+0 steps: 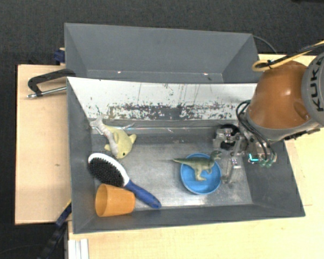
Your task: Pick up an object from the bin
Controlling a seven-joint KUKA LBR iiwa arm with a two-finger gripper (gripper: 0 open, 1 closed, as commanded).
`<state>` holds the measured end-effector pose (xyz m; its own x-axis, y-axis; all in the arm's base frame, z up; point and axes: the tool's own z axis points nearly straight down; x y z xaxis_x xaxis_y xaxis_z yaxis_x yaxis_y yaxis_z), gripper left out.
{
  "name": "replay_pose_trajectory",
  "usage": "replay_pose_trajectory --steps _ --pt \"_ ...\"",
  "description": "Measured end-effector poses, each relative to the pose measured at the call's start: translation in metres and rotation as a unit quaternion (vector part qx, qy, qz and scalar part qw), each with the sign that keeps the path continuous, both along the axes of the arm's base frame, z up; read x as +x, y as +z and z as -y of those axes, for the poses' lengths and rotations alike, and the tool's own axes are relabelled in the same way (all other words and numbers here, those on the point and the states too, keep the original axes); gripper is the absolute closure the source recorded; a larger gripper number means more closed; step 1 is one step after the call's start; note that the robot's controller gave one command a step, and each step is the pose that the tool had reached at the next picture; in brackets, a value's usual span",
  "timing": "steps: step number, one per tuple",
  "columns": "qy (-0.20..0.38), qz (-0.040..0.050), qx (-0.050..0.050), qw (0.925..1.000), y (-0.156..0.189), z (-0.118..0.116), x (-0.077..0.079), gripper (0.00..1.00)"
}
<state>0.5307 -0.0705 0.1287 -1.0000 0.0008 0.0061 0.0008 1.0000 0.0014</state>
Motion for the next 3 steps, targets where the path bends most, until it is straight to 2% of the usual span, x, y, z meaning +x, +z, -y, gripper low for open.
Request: replay_pose_trajectory --steps 1,2,3 --pt "-0.065 0.0023 -0.002 0.9979 -0.056 -0.023 -0.027 0.00" --pt "-0.064 0.0028 -0.001 0.9979 -0.058 -0.025 -0.028 1.00" --pt "0.266 0.0082 -0.002 0.9639 0.060 0.028 0.005 1.00"
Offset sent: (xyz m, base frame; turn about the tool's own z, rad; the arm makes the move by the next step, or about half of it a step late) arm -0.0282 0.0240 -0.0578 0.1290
